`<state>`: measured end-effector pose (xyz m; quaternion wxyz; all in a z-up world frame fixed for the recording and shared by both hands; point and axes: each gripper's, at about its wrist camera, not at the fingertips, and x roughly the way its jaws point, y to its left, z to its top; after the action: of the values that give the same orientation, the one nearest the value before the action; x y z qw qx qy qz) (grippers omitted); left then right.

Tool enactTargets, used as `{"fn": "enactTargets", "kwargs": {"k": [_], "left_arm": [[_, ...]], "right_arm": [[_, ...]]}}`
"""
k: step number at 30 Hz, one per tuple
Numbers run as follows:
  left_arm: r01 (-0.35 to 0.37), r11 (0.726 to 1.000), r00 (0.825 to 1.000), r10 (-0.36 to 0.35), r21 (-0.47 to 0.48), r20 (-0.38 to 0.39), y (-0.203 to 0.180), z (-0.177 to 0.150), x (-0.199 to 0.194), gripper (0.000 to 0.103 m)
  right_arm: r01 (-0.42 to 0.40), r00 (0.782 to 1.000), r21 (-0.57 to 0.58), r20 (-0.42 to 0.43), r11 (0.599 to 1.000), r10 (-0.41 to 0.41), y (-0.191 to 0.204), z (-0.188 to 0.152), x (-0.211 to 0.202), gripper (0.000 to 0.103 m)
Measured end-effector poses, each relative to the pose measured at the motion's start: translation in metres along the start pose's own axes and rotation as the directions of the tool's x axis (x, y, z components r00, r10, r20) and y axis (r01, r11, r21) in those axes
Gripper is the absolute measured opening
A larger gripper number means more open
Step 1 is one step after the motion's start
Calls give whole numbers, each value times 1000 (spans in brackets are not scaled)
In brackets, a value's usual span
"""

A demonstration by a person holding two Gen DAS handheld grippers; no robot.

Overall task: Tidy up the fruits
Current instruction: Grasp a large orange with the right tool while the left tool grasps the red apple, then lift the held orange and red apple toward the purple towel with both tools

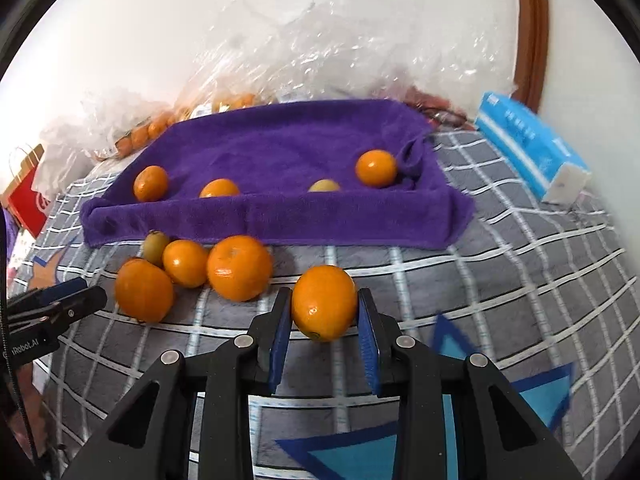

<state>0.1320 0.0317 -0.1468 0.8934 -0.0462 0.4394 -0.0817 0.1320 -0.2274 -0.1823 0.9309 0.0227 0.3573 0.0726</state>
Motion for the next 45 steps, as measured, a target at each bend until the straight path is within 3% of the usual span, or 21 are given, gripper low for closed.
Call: {"fn": "enactTargets", "kwargs": {"k": [6,11,19,23,34,45], "left_arm": [[41,999,999,-41,27,-22,-14,10,10,40],[40,998,999,-40,45,-10,-21,11,14,37],[53,998,999,-53,35,-6,-27,19,18,36],[77,997,997,-77,12,-14,-24,18,20,23],[143,988,990,-142,-50,21,-12,16,20,23],[127,987,991,-123,-96,48,-2,12,5,23]], "right_arm": [[-86,996,73,-28,994,88,-18,-1,4,32],[-115,993,66,-23,991,117,-15,-1,5,32],[-136,990,41,-27,990,137,-11,-2,5,32],[-144,989,52,-28,988,145,-14,-3,6,32],[-149,988,63,-36,987,151,-16,-3,8,32],[-144,989,52,-13,988,145,-14,-3,4,32]]}}
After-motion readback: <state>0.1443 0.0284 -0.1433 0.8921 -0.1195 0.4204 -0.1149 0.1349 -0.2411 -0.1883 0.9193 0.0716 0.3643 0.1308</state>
